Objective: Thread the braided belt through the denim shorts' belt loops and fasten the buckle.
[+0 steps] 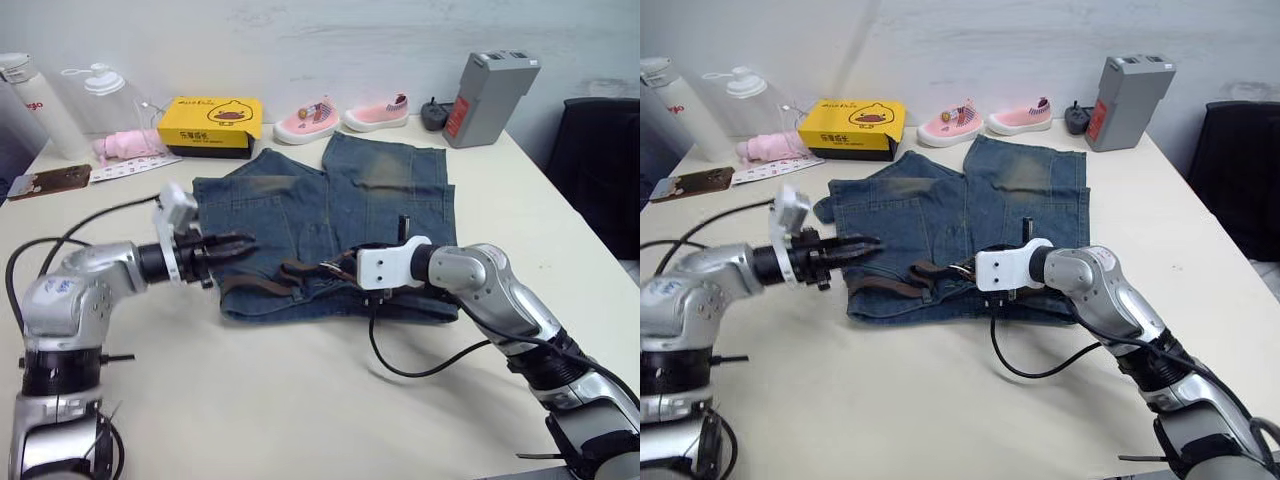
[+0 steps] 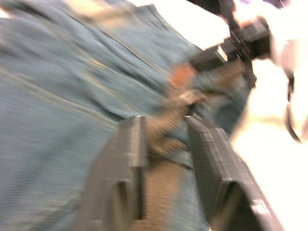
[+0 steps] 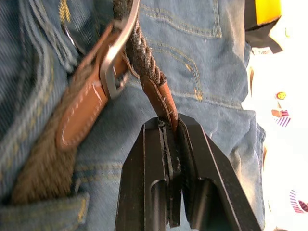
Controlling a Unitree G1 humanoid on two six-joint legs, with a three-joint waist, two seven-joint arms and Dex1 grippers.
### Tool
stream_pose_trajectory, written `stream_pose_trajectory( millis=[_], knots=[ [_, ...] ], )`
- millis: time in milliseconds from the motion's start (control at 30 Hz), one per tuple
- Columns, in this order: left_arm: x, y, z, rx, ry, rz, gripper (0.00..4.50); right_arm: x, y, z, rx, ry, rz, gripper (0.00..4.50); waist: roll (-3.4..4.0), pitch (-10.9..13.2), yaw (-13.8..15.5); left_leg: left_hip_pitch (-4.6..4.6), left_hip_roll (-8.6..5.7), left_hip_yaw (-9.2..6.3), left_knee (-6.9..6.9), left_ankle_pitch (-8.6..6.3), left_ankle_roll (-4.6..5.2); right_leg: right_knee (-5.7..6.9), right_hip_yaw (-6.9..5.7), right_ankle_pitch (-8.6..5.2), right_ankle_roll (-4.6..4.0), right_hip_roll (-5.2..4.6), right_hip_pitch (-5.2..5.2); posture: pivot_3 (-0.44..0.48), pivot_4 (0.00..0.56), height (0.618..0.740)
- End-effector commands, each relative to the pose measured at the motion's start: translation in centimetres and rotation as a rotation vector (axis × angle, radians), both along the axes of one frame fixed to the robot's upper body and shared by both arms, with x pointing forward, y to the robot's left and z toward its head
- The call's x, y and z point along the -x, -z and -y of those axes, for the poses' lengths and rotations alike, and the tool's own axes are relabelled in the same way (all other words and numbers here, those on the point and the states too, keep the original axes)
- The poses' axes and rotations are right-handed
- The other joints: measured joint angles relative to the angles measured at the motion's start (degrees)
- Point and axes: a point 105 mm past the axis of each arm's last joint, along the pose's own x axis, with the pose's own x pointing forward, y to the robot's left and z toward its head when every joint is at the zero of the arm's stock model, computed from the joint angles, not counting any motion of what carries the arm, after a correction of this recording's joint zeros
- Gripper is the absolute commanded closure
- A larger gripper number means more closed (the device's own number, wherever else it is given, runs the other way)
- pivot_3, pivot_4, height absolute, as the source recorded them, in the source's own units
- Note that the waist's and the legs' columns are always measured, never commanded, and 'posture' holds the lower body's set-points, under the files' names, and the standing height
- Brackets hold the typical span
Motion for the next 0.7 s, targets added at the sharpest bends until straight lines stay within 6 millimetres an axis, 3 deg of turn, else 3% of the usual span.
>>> stream_pose_trajectory(
  millis=[33,100,233,333,433,500,567,700],
  knots=[
    [-3.1,1.7,-1.5,-0.089,-0.078,-0.029,3.78,0.3,-2.2,0.5,-0.057,0.020,0.088,4.50,-0.04,-0.02,0.12,0.00,-0.03,-0.05,0.01,0.00,0.00,0.05,0.01,0.00,0.00,-0.01,0.03,0.000,0.150,0.618],
    [-4.2,2.5,-1.6,-0.123,-0.090,-0.040,3.78,0.4,-2.5,0.7,-0.074,0.026,0.101,4.50,-0.06,-0.04,0.02,-0.03,-0.03,-0.02,0.04,-0.01,0.01,0.10,0.03,0.01,0.01,-0.01,-0.04,0.000,0.150,0.618],
    [-4.3,6.5,-1.6,-0.305,-0.037,-0.071,3.78,0.9,-3.7,2.0,-0.163,0.066,0.134,4.50,-0.07,-0.04,-0.27,-0.04,-0.01,-0.01,0.03,-0.03,0.04,0.10,0.01,0.01,0.01,0.00,-0.08,0.000,0.150,0.618],
    [-3.7,8.5,-2.0,-0.375,-0.014,-0.086,3.78,1.0,-5.8,7.3,-0.260,0.208,0.132,4.50,-0.10,-0.06,-0.83,-0.06,0.00,-0.03,0.02,-0.04,0.06,0.11,0.01,0.01,0.01,0.00,-0.11,0.000,0.150,0.618],
    [-3.5,9.4,-2.3,-0.403,-0.004,-0.078,3.78,0.8,-7.5,10.8,-0.282,0.298,0.193,4.50,-0.08,-0.14,-0.80,-0.09,-0.05,-0.14,0.05,-0.07,0.10,0.21,0.04,0.01,0.01,-0.02,-0.07,0.000,0.150,0.618],
    [-3.5,9.7,-2.4,-0.414,-0.006,-0.060,3.78,1.0,-8.6,12.0,-0.313,0.319,0.219,4.50,0.02,-0.33,-0.93,-0.03,-0.09,0.06,0.06,-0.12,0.20,0.13,0.06,0.00,0.01,-0.14,-0.02,0.000,0.150,0.618],
    [-3.6,9.5,-2.2,-0.400,-0.008,-0.040,3.78,1.2,-8.9,11.6,-0.316,0.295,0.223,4.50,0.14,-0.44,-0.96,0.00,0.06,0.13,0.05,-0.13,0.23,0.03,0.01,-0.01,0.02,-0.14,-0.01,0.000,0.150,0.618],
    [-4.3,7.8,-1.4,-0.341,-0.026,0.034,3.78,1.7,-8.0,7.6,-0.311,0.162,0.177,4.50,0.15,-0.45,-0.94,-0.01,0.12,0.10,0.06,-0.16,0.29,0.01,0.04,-0.02,0.03,-0.12,-0.04,0.000,0.150,0.618]
  ],
)
